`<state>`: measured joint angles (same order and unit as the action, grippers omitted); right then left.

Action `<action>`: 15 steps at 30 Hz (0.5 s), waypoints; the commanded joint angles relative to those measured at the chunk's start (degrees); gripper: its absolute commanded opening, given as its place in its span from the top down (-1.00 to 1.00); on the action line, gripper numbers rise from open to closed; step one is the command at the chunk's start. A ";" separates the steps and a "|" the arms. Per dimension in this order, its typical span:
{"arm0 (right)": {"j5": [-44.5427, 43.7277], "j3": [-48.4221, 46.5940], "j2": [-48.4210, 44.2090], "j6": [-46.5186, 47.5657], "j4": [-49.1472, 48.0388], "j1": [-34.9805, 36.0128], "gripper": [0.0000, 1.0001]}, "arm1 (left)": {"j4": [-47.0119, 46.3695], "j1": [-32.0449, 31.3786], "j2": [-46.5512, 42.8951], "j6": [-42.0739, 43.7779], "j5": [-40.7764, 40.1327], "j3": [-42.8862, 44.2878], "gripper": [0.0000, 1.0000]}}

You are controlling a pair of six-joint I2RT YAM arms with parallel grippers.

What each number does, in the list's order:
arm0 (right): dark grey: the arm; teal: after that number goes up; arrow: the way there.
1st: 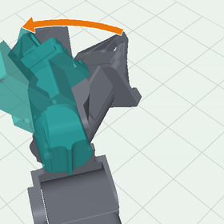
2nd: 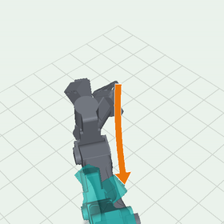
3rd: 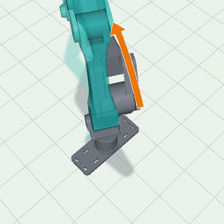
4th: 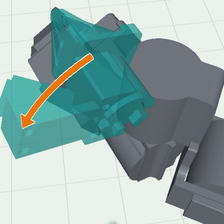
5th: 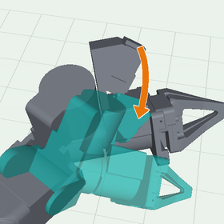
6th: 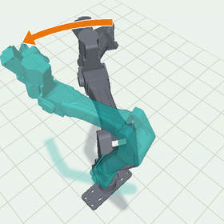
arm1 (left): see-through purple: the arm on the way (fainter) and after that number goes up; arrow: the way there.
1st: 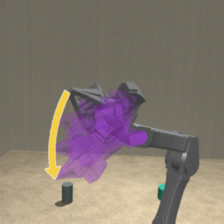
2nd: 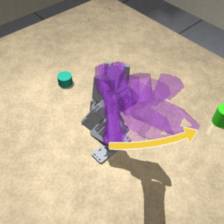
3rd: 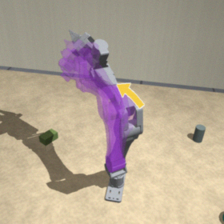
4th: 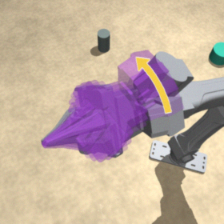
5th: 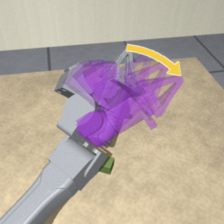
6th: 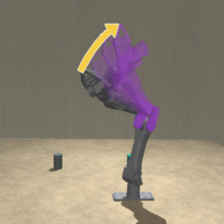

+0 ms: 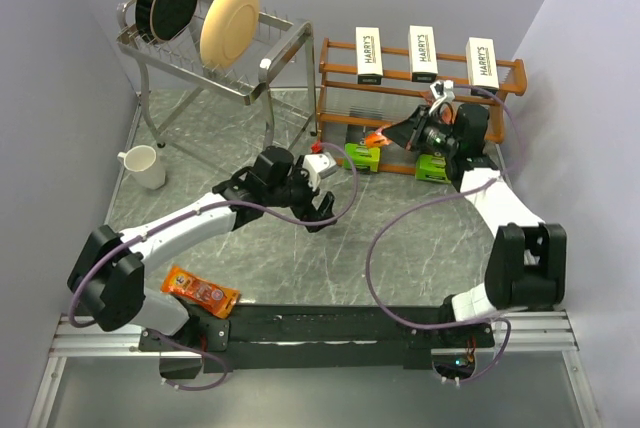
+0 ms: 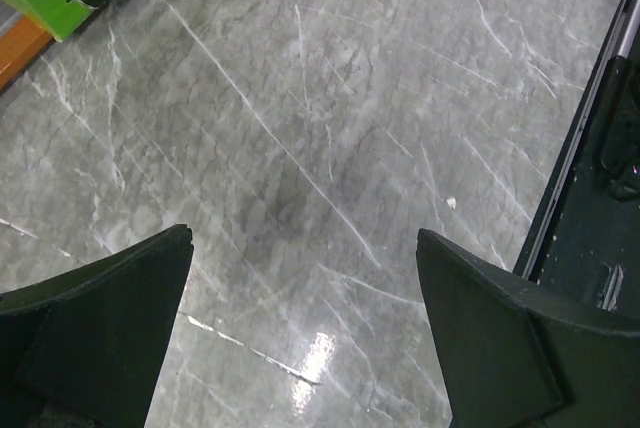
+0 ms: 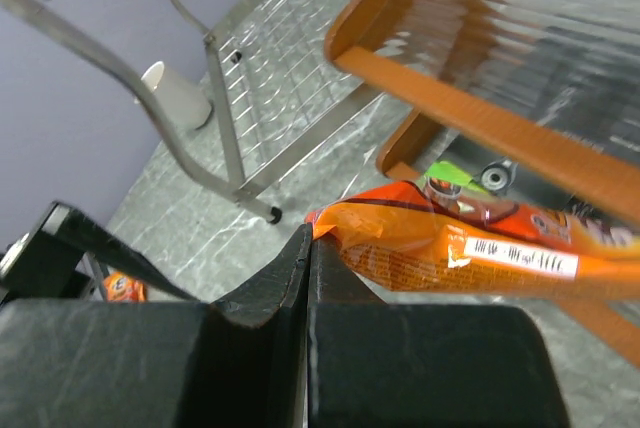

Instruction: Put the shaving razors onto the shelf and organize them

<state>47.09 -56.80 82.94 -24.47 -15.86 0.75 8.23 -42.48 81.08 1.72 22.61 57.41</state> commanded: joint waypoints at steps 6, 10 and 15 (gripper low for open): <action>2.92 -7.10 2.32 -1.54 -2.69 -0.40 1.00 | -4.19 -0.68 -1.36 -1.28 -0.11 0.95 -0.99; 3.36 -6.93 -0.05 -4.09 -2.95 -0.49 1.00 | -4.71 -0.85 -1.71 -1.36 -0.37 0.16 -0.99; 3.01 -6.40 -2.69 -7.60 -4.53 -0.49 1.00 | -4.80 -1.29 -1.19 -1.28 -0.02 0.51 -0.99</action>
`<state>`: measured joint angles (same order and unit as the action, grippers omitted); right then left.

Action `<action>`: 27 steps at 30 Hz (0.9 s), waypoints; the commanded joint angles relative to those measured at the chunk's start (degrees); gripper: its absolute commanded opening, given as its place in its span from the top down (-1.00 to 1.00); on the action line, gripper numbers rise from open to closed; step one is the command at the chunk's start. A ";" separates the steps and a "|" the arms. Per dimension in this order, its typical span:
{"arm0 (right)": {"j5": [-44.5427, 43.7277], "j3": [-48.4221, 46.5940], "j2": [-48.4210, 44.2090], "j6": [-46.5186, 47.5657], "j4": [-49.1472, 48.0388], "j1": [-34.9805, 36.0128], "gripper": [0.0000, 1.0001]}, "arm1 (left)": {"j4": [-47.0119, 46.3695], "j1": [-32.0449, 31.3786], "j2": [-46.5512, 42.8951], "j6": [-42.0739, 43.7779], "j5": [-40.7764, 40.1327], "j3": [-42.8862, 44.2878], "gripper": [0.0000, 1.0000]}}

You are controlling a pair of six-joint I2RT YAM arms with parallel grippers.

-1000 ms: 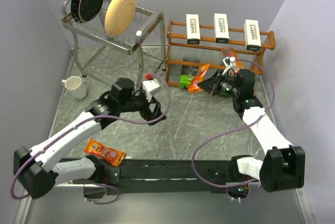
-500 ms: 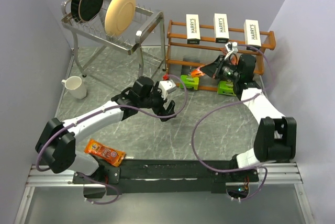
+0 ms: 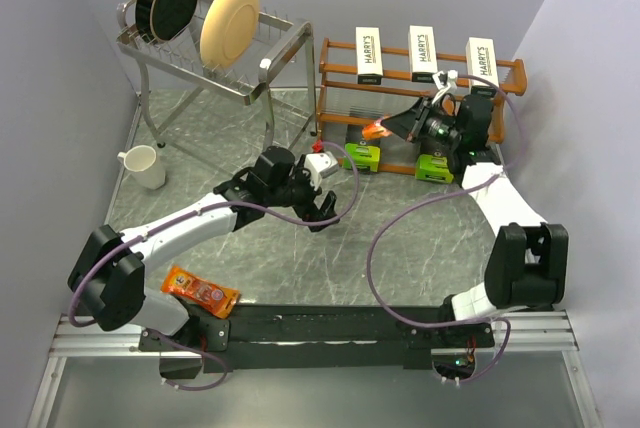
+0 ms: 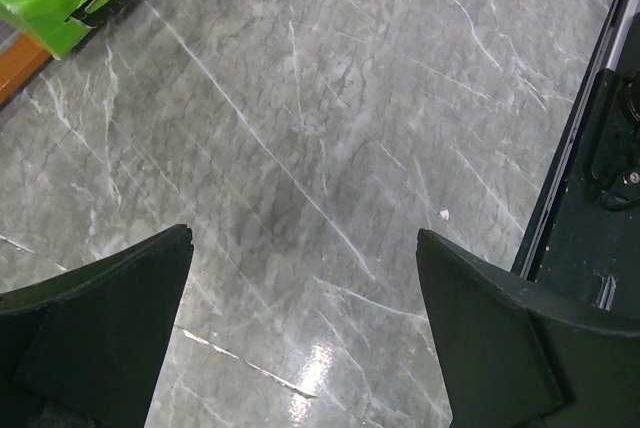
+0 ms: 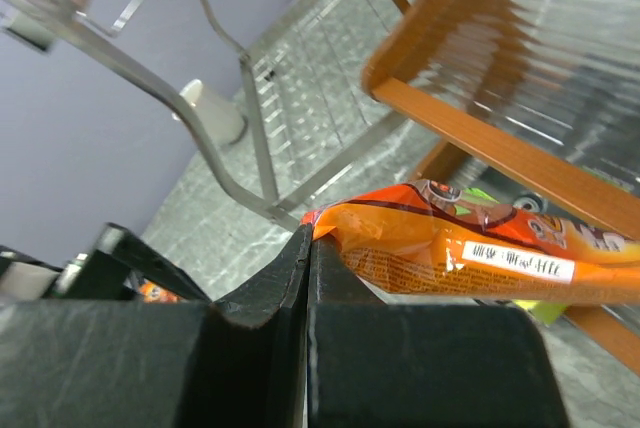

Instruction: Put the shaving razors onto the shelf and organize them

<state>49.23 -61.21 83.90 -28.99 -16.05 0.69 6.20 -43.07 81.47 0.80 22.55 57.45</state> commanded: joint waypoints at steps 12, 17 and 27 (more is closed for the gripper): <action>-1.42 -1.28 3.99 -7.48 -9.61 -0.42 1.00 | -2.42 -1.58 -0.96 -2.73 -0.66 1.44 -0.99; -2.56 -1.72 7.77 -7.13 -7.42 -2.18 1.00 | -1.63 -1.49 -1.66 -2.20 -1.28 1.96 -0.99; -6.60 -0.84 8.82 -4.67 -2.76 -3.15 0.95 | -2.51 -1.67 -1.05 -3.26 -0.13 2.14 -0.99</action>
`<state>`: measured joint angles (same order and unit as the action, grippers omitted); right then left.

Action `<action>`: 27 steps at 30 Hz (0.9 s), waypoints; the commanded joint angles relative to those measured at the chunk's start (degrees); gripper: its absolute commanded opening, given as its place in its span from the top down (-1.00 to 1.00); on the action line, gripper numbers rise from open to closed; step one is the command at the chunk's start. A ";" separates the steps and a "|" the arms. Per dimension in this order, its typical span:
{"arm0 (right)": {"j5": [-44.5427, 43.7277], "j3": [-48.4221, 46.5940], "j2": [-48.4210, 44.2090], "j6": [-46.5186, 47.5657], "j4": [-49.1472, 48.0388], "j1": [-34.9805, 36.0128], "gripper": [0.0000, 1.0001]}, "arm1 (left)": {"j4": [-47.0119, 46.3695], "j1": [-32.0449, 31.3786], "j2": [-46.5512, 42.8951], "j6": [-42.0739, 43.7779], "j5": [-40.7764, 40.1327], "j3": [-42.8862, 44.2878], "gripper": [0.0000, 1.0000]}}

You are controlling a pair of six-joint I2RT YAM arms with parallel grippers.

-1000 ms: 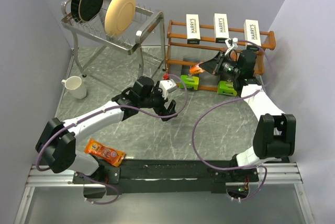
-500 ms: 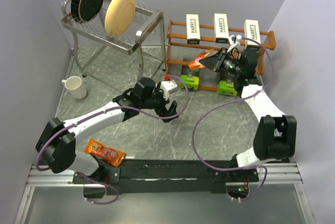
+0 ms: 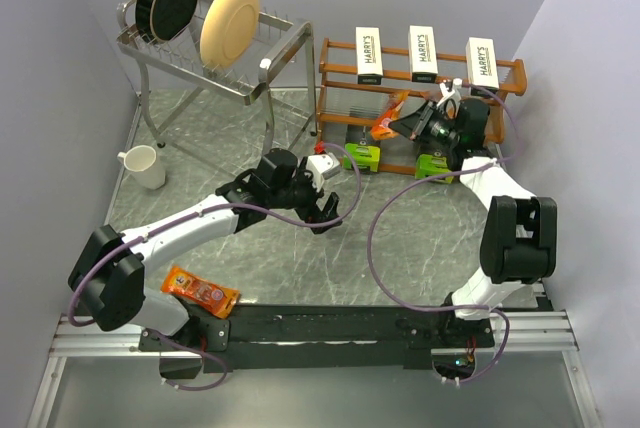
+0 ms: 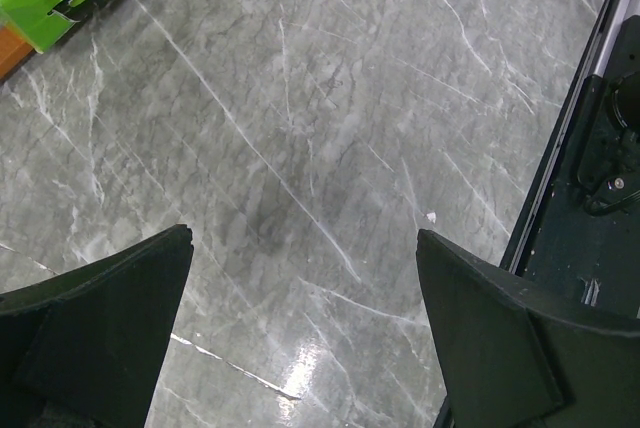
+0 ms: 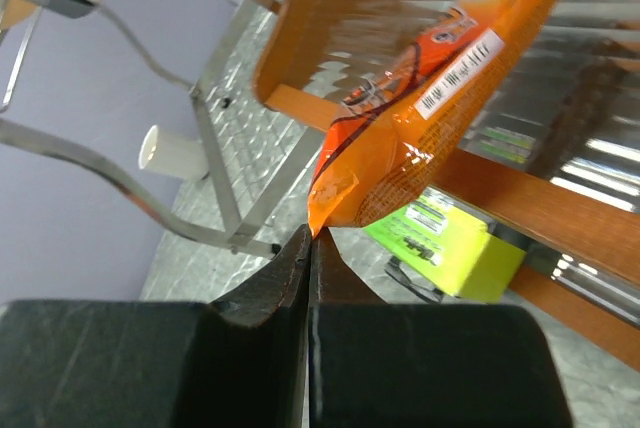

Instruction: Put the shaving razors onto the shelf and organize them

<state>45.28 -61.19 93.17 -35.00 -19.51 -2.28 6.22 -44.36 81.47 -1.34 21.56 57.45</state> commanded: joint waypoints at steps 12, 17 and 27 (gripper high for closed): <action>-6.16 -3.32 2.28 2.31 4.48 -0.26 0.77 | -2.88 -0.46 -1.49 -1.47 0.85 1.52 -0.99; -6.87 -5.43 2.72 1.96 4.65 -0.26 0.74 | -3.05 -0.46 -1.49 -1.64 1.11 1.44 -0.99; -11.61 -6.92 1.49 -1.04 5.09 -0.70 0.85 | -2.79 -0.55 -1.67 -1.64 1.29 1.44 -0.99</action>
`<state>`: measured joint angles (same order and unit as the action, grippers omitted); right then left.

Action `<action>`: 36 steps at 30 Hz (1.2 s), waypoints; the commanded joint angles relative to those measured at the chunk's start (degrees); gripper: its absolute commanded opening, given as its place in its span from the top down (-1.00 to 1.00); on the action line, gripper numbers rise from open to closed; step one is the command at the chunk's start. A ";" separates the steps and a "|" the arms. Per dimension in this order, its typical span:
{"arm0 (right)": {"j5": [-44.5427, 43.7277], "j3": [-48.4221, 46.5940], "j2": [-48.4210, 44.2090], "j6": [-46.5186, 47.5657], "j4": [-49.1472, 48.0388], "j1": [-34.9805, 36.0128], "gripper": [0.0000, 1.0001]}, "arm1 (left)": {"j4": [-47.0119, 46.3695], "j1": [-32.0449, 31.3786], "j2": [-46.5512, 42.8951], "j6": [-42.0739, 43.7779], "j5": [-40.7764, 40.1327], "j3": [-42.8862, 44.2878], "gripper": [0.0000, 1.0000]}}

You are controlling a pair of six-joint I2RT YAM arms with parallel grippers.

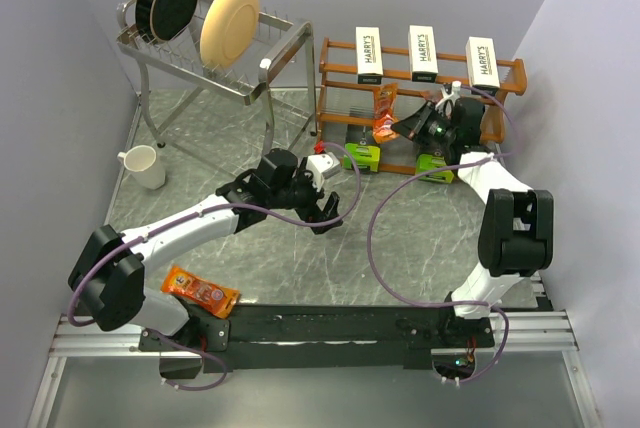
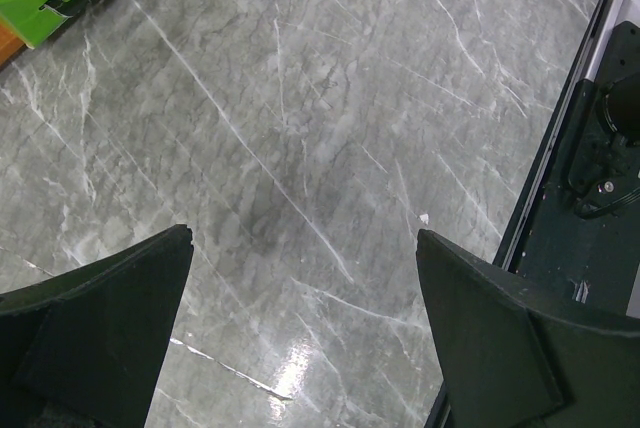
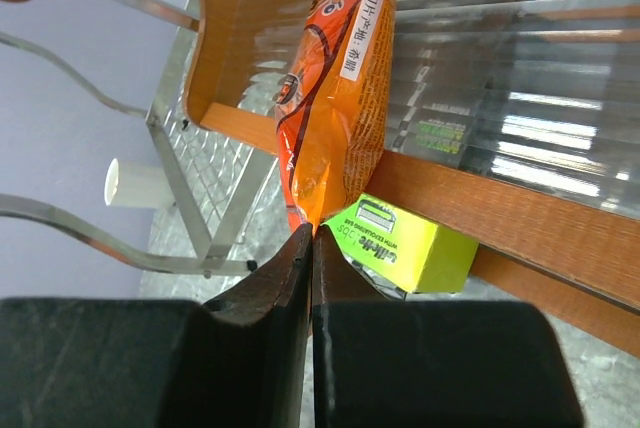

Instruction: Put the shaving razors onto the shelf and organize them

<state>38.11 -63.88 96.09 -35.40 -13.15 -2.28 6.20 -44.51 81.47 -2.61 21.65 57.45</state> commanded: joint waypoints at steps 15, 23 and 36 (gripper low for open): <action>-9.19 -2.57 -4.86 -2.92 0.84 -1.14 0.86 | -3.47 -0.84 -2.02 -0.64 1.73 1.08 -0.99; -9.81 -2.39 -3.90 -3.89 0.75 -1.14 0.51 | -3.30 -1.19 -2.19 -0.47 1.64 1.00 -0.99; -10.16 -1.17 -7.93 -1.96 6.64 -1.14 -0.29 | -0.84 -1.54 -3.42 1.02 1.29 1.35 -0.99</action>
<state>29.21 -64.60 93.89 -38.41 -8.16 -3.05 5.21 -45.63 81.36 -2.59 22.17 57.45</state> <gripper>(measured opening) 0.620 0.995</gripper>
